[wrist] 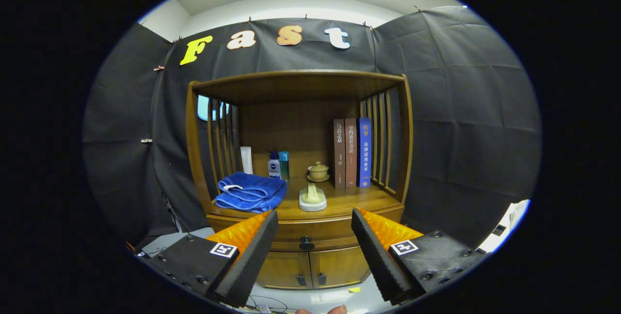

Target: Pull open the drawer, take out the items inside it, and place them on the countertop above the cabinet.

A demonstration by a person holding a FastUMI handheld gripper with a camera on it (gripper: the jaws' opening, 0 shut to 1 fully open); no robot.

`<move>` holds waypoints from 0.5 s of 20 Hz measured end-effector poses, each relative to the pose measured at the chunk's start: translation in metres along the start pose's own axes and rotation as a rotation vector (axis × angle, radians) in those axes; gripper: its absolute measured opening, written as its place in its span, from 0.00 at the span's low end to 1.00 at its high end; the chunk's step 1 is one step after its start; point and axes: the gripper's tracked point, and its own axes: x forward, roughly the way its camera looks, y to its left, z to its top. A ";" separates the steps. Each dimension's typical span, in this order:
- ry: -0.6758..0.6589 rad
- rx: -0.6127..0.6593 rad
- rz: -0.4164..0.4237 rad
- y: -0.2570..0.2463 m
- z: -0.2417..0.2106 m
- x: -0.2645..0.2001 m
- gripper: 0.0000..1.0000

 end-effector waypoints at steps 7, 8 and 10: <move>-0.002 -0.004 -0.005 -0.008 0.037 -0.059 0.98; -0.014 -0.007 -0.001 -0.006 0.042 -0.062 0.98; -0.024 -0.012 0.004 -0.006 0.046 -0.066 0.98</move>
